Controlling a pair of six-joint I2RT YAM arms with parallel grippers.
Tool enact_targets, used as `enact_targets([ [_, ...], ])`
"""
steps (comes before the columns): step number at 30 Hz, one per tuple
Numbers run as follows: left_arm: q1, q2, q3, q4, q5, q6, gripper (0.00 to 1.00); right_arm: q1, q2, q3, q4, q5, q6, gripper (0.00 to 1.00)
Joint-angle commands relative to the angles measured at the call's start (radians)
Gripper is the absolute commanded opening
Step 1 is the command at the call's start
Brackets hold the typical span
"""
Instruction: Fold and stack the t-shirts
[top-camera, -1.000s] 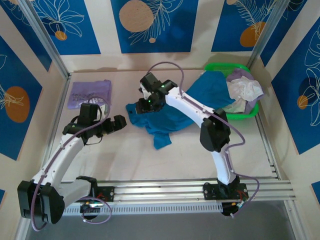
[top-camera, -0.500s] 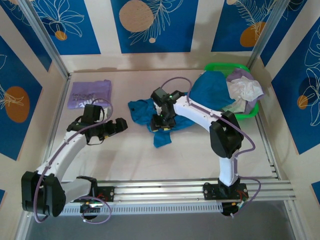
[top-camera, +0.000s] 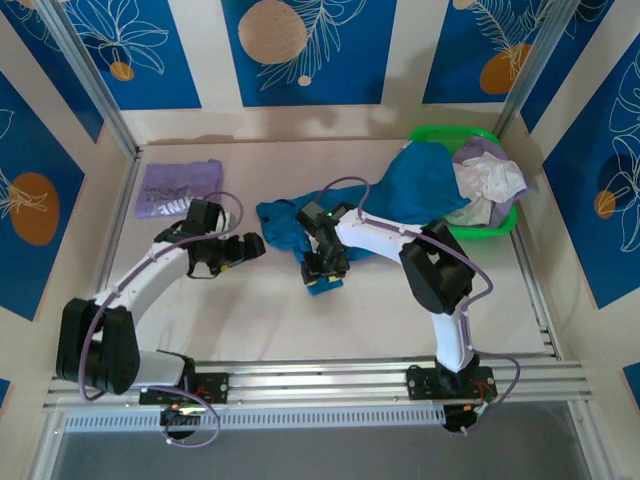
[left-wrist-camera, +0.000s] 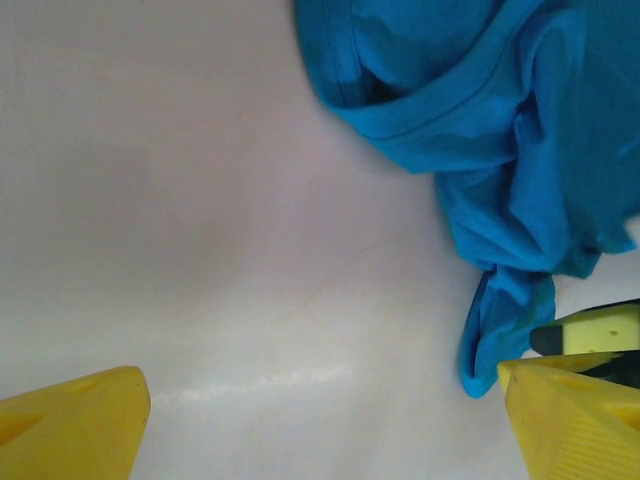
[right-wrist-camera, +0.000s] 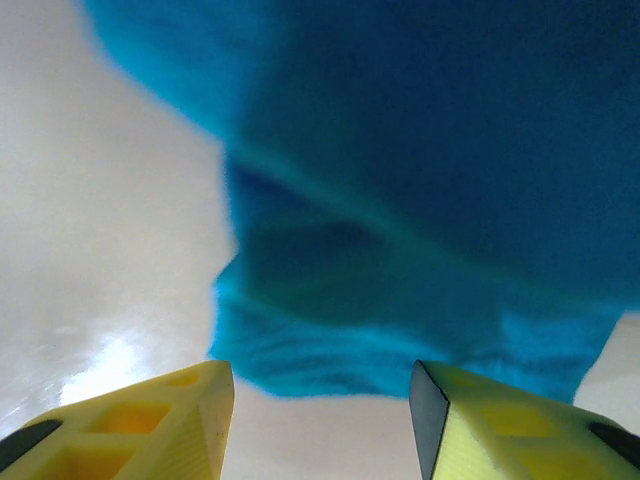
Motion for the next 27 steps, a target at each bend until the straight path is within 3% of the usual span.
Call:
enact_targets([
  [1,-0.02,0.051,0.069,0.019,-0.037,0.013,0.9,0.011,0.043,-0.013,-0.015,0.062,0.0,0.51],
  [4,-0.035,0.106,0.117,0.02,-0.06,0.018,0.88,0.015,0.059,-0.028,-0.004,0.078,0.003,0.5],
  [6,-0.05,0.15,0.154,0.016,-0.073,0.025,0.87,0.017,0.061,-0.041,0.003,0.079,0.002,0.43],
  [10,-0.091,0.263,0.252,-0.003,-0.103,0.048,0.83,0.022,0.032,-0.069,0.02,0.079,0.003,0.18],
  [14,-0.131,0.38,0.351,-0.019,-0.113,0.067,0.78,0.022,-0.031,-0.098,0.036,0.085,0.013,0.0],
  [27,-0.217,0.643,0.541,-0.016,-0.082,0.058,0.47,-0.017,-0.299,-0.223,0.074,0.08,0.065,0.0],
])
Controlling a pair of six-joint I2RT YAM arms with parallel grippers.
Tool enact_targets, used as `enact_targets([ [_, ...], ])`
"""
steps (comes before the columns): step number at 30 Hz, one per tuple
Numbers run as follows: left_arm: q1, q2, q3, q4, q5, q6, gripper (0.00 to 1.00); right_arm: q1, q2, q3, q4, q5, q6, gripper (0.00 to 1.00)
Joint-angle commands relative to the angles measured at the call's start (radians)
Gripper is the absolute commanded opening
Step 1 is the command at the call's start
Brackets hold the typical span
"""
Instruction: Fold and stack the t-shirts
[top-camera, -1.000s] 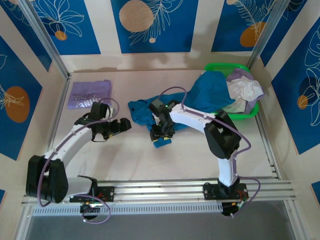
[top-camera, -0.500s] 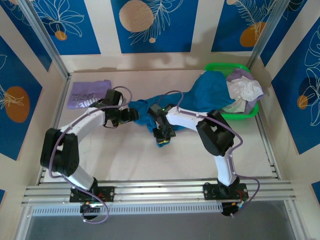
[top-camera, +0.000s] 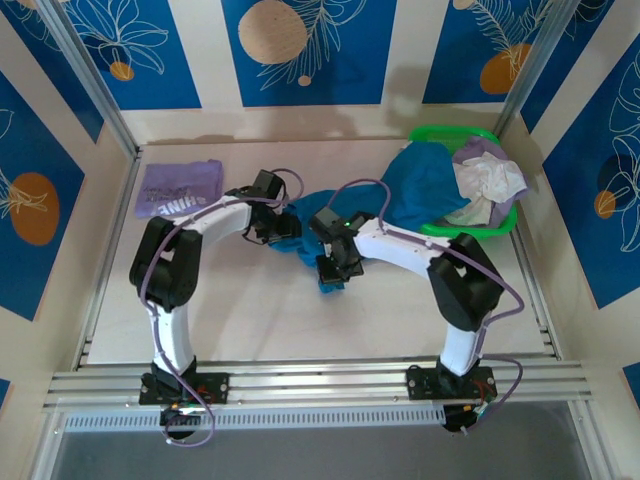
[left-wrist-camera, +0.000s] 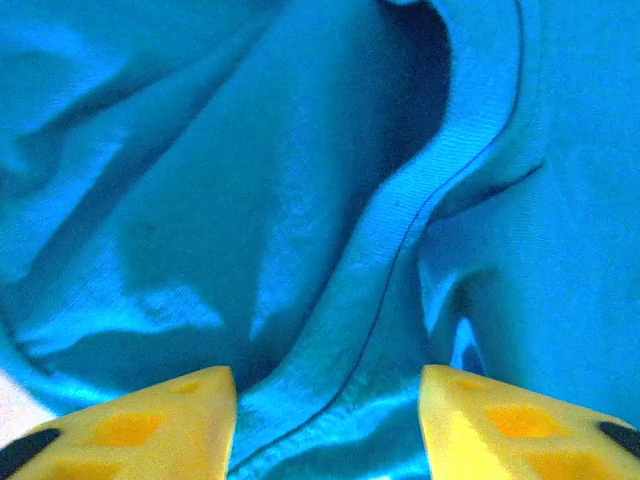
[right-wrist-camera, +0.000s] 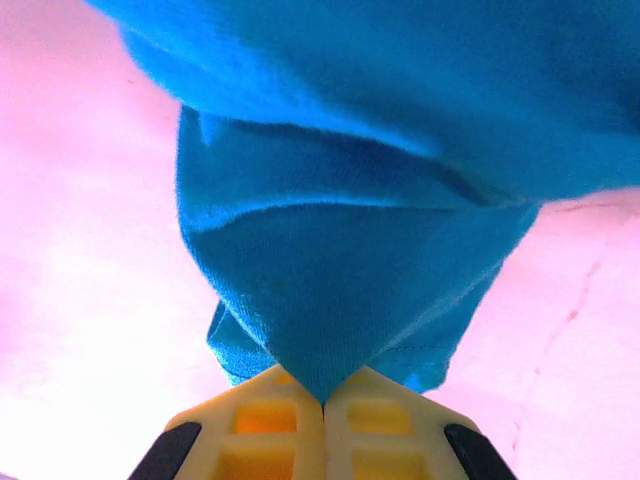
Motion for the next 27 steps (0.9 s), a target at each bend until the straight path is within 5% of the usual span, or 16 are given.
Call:
enact_targets([
  [1,-0.02,0.054,0.051,-0.018,0.01,0.005,0.46,-0.02,-0.075,-0.036,0.0,-0.014,0.025,0.0],
  [4,-0.036,0.077,0.062,-0.011,0.022,-0.001,0.32,-0.042,-0.132,-0.06,0.003,-0.025,0.031,0.0],
  [8,-0.049,0.038,0.072,-0.018,0.008,-0.009,0.0,-0.068,-0.216,-0.06,-0.02,-0.007,0.026,0.0],
  [15,-0.049,-0.151,0.188,-0.122,-0.073,0.007,0.0,-0.115,-0.373,0.079,-0.129,0.123,-0.03,0.0],
  [23,-0.049,-0.321,0.458,-0.225,-0.147,-0.009,0.0,-0.173,-0.505,0.454,-0.192,0.302,-0.219,0.0],
  [27,-0.05,-0.339,0.62,-0.259,-0.096,-0.032,0.0,-0.167,-0.501,0.693,-0.205,0.343,-0.309,0.0],
])
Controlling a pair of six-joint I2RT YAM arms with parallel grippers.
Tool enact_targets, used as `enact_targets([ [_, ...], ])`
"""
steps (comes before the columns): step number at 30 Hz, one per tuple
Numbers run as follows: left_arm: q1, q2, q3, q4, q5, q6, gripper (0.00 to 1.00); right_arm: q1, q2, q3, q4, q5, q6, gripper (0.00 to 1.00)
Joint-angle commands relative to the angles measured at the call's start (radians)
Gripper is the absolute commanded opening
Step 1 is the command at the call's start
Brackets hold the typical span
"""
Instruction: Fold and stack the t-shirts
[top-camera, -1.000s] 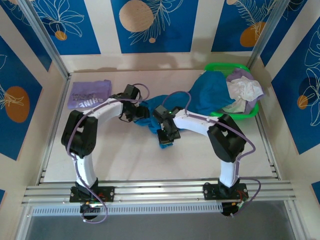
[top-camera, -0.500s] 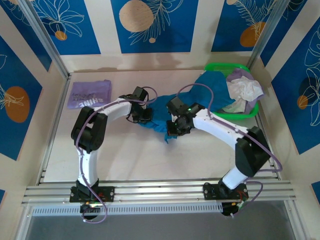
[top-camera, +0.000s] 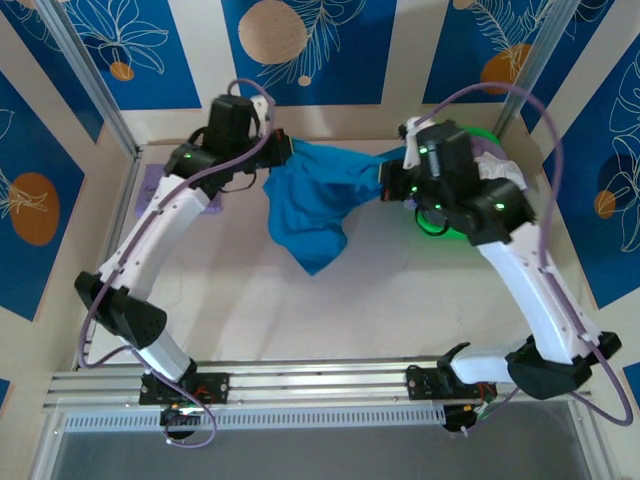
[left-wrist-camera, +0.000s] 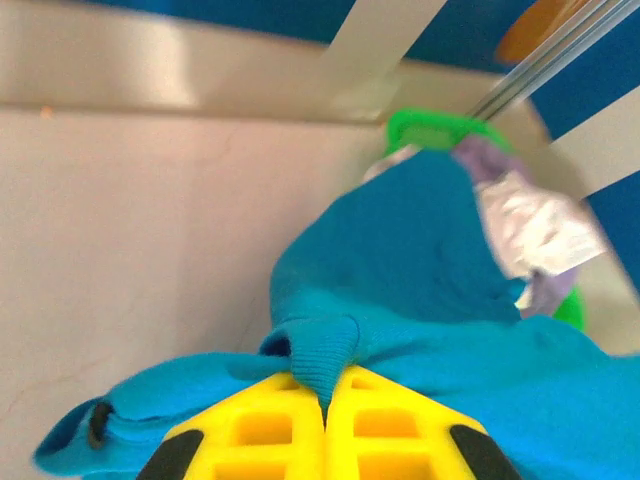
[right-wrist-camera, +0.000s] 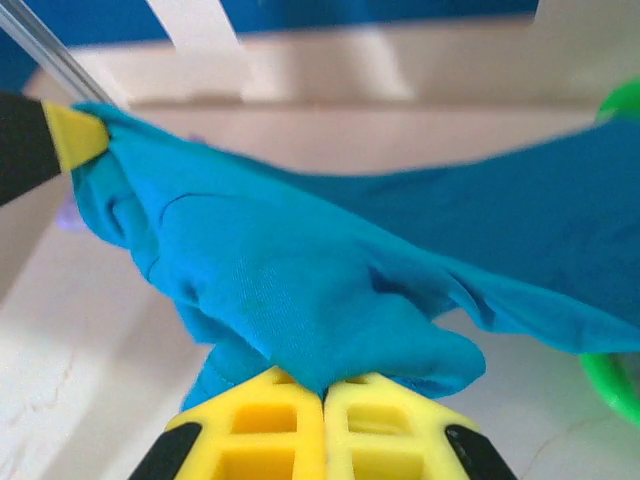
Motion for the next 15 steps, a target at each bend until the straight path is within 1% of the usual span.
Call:
enact_targets([
  [1,-0.007,-0.012,0.133,-0.082,0.018,-0.028,0.0,0.025,-0.009,0.193,-0.016,0.087,-0.142,0.0],
  [4,-0.009,-0.029,0.224,-0.128,0.024,-0.026,0.0,0.094,-0.003,0.308,0.029,0.119,-0.211,0.0],
  [8,-0.007,-0.083,0.251,-0.173,-0.014,-0.001,0.0,0.216,0.047,0.421,0.045,0.177,-0.273,0.0],
  [10,-0.005,-0.106,0.243,-0.211,-0.037,0.017,0.0,0.241,0.08,0.442,0.032,0.175,-0.267,0.0],
  [12,0.008,-0.122,0.216,-0.254,-0.053,0.032,0.0,0.245,0.113,0.438,0.011,0.167,-0.236,0.0],
  [15,0.041,-0.174,0.079,-0.265,-0.04,0.034,0.0,0.245,0.153,0.388,-0.014,0.153,-0.169,0.0],
])
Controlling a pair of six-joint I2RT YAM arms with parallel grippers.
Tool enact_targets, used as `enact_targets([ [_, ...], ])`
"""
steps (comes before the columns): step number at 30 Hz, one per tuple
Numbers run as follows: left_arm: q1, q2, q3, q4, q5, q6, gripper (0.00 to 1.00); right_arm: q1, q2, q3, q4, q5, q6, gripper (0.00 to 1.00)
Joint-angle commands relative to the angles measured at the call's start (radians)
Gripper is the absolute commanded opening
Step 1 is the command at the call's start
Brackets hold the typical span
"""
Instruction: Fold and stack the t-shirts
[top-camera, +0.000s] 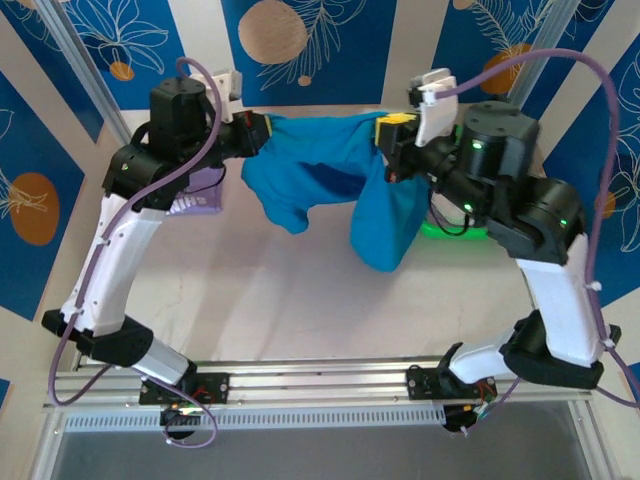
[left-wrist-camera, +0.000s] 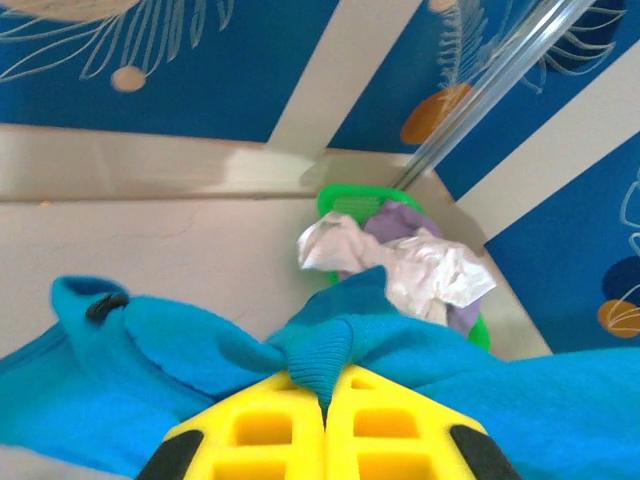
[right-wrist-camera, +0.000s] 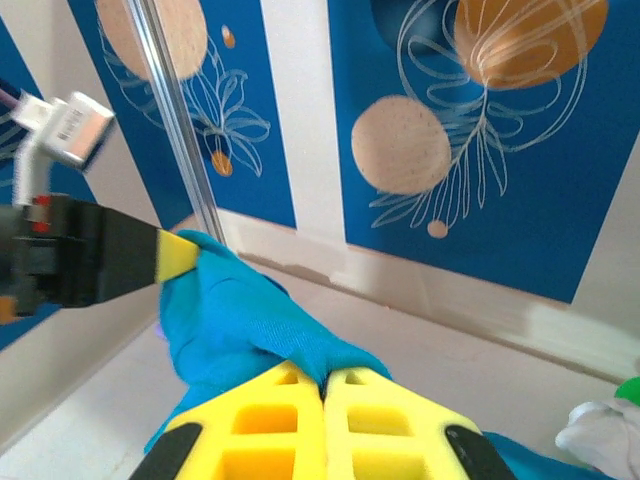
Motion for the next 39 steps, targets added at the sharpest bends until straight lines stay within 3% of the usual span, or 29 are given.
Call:
enact_targets([
  [1,0.054,-0.066,-0.171,-0.071,-0.02,0.021,0.0,0.003,0.049,-0.066,-0.02,0.007,0.068,0.0],
  [6,0.137,-0.179,-0.506,-0.019,0.039,0.006,0.0,-0.039,0.056,-0.269,0.003,-0.165,0.274,0.0],
  [8,0.174,-0.211,-0.628,0.008,0.066,0.008,0.0,-0.053,0.064,-0.393,0.06,-0.312,0.376,0.0],
  [12,0.252,-0.217,-0.778,0.056,0.149,0.017,0.0,-0.064,0.138,-0.568,0.203,-0.562,0.531,0.0],
  [14,0.28,-0.193,-0.805,0.05,0.163,0.044,0.0,-0.082,0.213,-0.573,0.222,-0.658,0.566,0.0],
  [16,0.303,-0.164,-0.808,0.037,0.163,0.07,0.02,-0.1,0.283,-0.537,0.18,-0.707,0.564,0.17],
  [17,0.312,-0.152,-0.808,0.032,0.162,0.08,0.12,-0.108,0.313,-0.513,0.148,-0.71,0.555,0.28],
  [18,0.319,-0.141,-0.805,0.027,0.161,0.088,0.3,-0.119,0.336,-0.502,0.118,-0.703,0.546,0.38],
  [19,0.32,-0.136,-0.802,0.026,0.161,0.093,0.4,-0.131,0.35,-0.494,0.093,-0.706,0.532,0.42],
  [22,0.319,-0.143,-0.802,0.032,0.172,0.083,0.52,-0.174,0.348,-0.53,0.059,-0.698,0.512,0.48],
  [30,0.286,-0.183,-0.919,0.082,0.203,0.042,0.58,-0.281,0.204,-0.756,0.076,-0.667,0.482,0.53],
  [39,0.043,-0.151,-1.084,0.154,0.088,-0.013,0.49,-0.35,0.108,-0.94,0.111,-0.686,0.477,0.52],
])
